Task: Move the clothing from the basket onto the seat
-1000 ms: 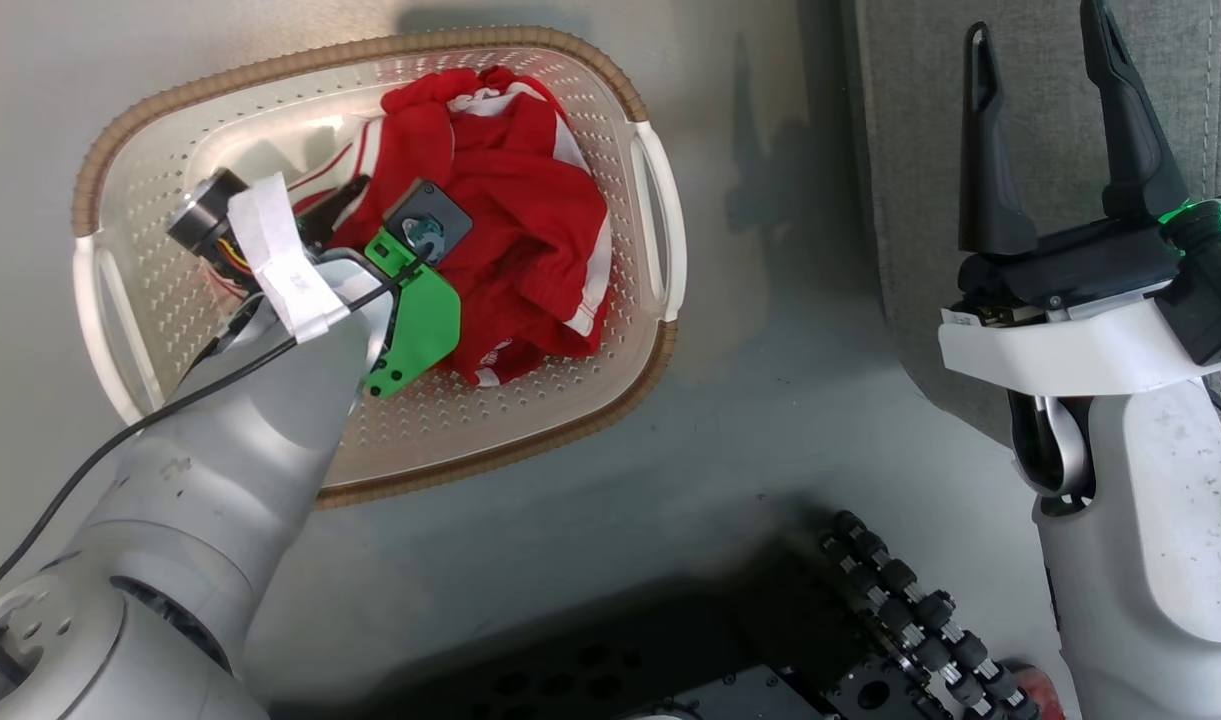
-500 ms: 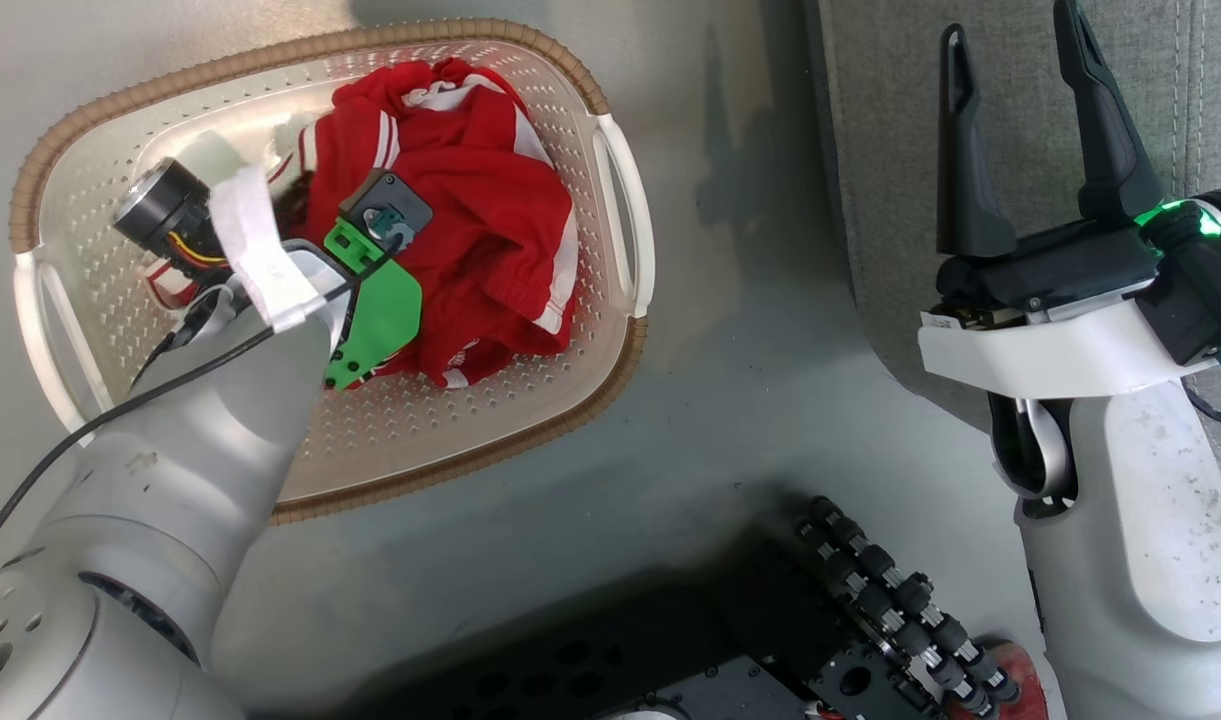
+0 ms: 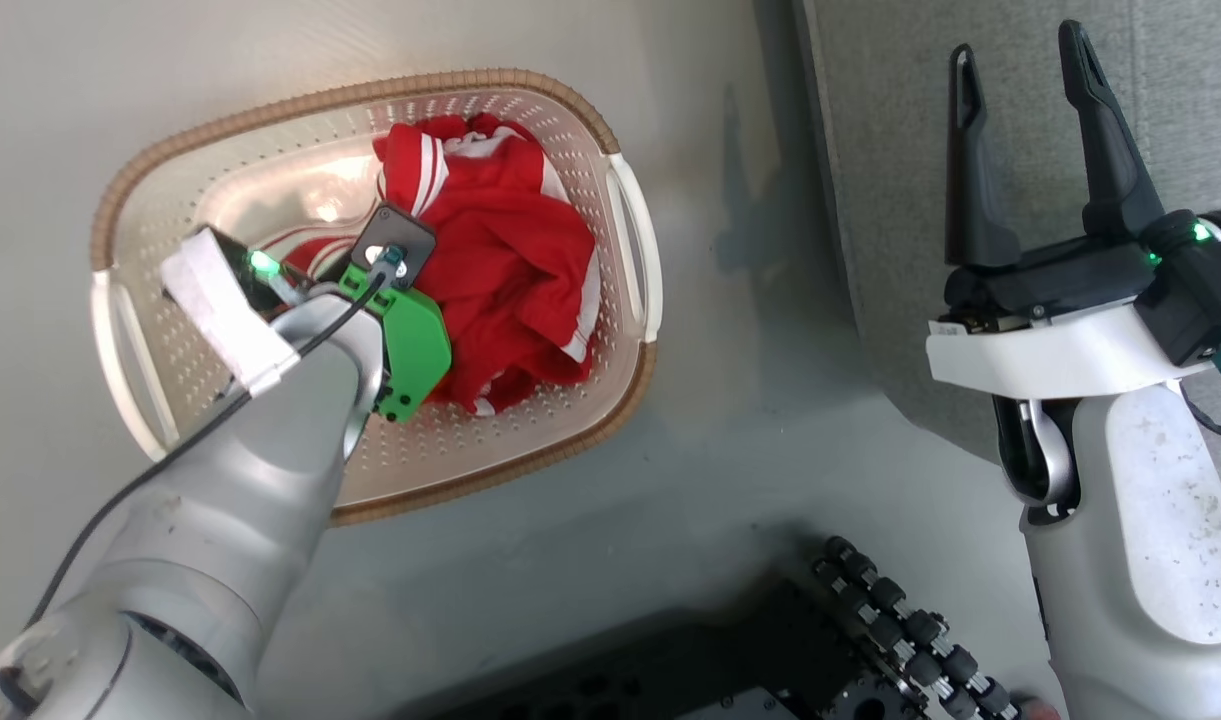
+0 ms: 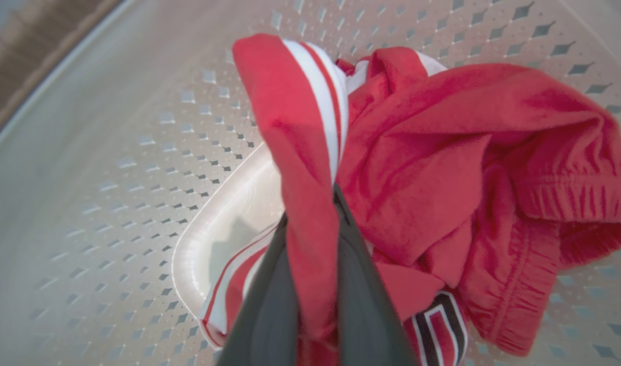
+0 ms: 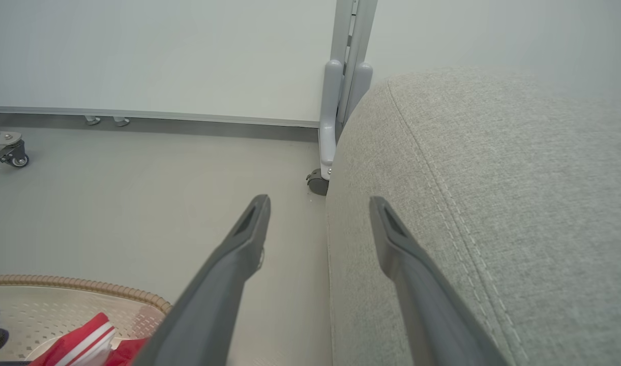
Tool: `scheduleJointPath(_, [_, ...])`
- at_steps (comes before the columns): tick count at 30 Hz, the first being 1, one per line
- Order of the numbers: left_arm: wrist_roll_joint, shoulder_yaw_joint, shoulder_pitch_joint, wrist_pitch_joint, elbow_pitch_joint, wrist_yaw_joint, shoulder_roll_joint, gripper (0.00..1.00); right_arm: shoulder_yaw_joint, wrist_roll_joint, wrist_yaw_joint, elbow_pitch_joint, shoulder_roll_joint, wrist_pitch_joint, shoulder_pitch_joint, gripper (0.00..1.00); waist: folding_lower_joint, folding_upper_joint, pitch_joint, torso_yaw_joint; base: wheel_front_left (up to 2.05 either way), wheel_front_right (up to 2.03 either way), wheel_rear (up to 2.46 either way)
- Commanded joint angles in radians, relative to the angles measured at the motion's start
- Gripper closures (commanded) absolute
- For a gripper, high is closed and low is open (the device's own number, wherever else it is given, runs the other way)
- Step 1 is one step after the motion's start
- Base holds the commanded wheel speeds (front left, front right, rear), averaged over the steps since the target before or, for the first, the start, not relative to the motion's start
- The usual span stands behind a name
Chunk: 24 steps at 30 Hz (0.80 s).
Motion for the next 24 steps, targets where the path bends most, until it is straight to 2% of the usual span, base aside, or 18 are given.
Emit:
scheduleJointPath(1, [-0.020, 0.015, 0.026, -0.018, -0.002, 0.004, -0.010, 1.00, -0.003, -0.002, 0.000, 0.008, -0.007, -0.003, 0.020, 0.00, 0.0000, -0.0001, -0.098, 0.030, 0.00, 0.00, 0.00])
scheduleJointPath(5, [-0.068, 0.054, 0.096, -0.061, -0.018, 0.009, -0.021, 1.00, 0.001, -0.009, 0.000, 0.031, -0.013, -0.003, 0.057, 0.00, 0.0000, -0.0001, -0.214, 0.051, 0.00, 0.00, 0.00])
scheduleJointPath(10, [-0.120, 0.102, 0.200, -0.083, -0.092, -0.020, -0.030, 1.00, 0.015, 0.003, 0.000, 0.060, -0.014, -0.003, 0.123, 0.00, 0.0000, -0.0001, -0.377, 0.075, 0.00, 0.00, 0.00])
scheduleJointPath(17, [-0.113, 0.198, 0.372, -0.081, -0.320, 0.013, -0.009, 1.00, 0.044, 0.002, 0.000, 0.092, -0.033, -0.003, 0.231, 0.00, 0.0000, -0.0001, -0.599, 0.127, 0.00, 0.00, 0.00])
scheduleJointPath(24, [-0.066, 0.313, 0.568, -0.081, -0.549, 0.023, 0.001, 1.00, 0.065, 0.003, 0.000, 0.116, -0.047, -0.003, 0.338, 0.00, 0.0000, -0.0001, -0.777, 0.159, 0.00, 0.00, 0.00])
